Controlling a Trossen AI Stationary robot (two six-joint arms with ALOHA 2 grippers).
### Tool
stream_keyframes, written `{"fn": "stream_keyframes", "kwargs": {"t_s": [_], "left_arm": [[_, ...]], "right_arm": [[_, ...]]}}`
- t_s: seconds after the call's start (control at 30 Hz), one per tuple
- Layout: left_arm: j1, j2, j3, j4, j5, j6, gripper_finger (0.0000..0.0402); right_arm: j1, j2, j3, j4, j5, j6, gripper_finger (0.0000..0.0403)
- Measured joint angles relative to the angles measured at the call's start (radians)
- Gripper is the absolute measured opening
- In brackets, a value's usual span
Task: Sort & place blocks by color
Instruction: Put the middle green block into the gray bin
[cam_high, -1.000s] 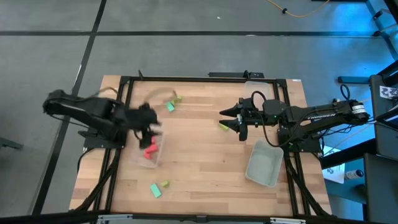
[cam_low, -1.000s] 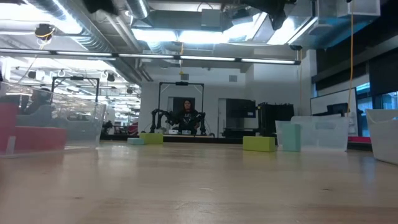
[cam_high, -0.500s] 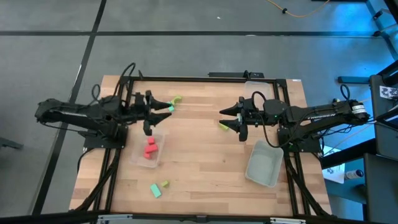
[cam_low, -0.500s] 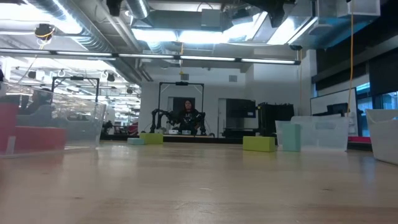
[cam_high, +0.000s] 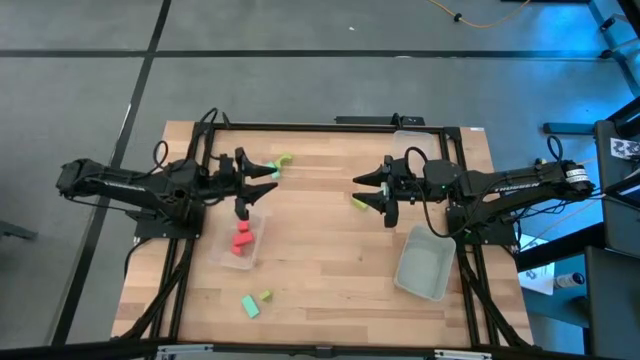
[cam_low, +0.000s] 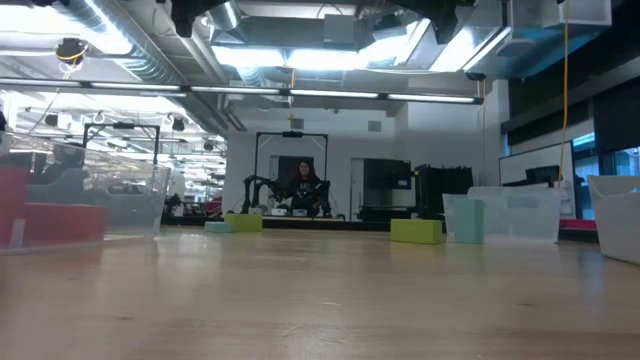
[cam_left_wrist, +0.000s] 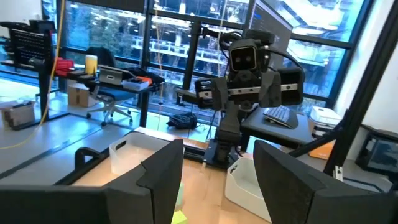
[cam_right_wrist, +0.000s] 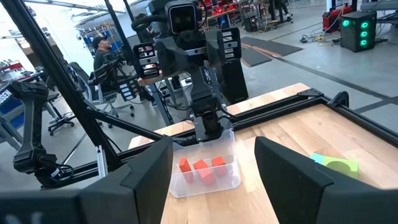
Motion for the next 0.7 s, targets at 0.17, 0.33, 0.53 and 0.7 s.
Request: {"fn": "stream_keyframes", "kwargs": {"t_s": [0.17,0.33,0.53,0.7], "left_arm": [[0.000,0.000,0.000,0.000,-0.001,0.000,0.0188],[0.000,0.000,0.000,0.000,-0.025,0.000,0.0188],[0.000,0.000,0.000,0.006,-0.045,0.000,0.0188],[0.000,0.000,0.000,0.005,-0.069,0.000,0.0188]], "right_arm": [[0.000,0.000,0.000,-0.006,0.016,0.010,0.0231],[-0.011,0.015,0.066,-0.247,0.174,0.147,0.0231],[-0.073,0.185,0.256,-0.779,0.178,0.341,0.0231],[-0.113,0.361,0.289,-0.894,0.152,0.401,0.0231]]}}
